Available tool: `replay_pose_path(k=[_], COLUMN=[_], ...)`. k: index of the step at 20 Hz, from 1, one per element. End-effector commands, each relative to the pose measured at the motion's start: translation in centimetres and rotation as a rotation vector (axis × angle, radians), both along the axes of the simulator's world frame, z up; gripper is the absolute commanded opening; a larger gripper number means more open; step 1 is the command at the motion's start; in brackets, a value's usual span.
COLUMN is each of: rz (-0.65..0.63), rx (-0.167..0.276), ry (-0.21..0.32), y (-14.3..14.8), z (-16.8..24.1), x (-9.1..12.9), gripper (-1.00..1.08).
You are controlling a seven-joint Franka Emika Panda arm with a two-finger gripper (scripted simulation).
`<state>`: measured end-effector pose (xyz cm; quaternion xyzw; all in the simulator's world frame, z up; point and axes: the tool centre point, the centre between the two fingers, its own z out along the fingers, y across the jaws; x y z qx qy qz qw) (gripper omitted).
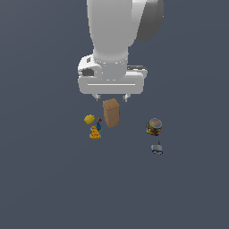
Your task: Pick up a designated object from a clutter of objects.
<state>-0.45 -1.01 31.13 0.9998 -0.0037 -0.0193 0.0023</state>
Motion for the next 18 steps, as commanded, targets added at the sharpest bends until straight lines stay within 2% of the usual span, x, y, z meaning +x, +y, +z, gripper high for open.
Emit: replay_pose_path(k=[1, 9, 18], rz=[0.0, 0.036, 0.035], rx=[0.0, -0.013, -0.01], ry=[0.0, -0.033, -0.034], y=[0.0, -0.2, -0.8], z=[0.0, 1.1, 0.1], x=[0.0, 0.6, 0.6], gripper=[1.0, 1.0, 1.0])
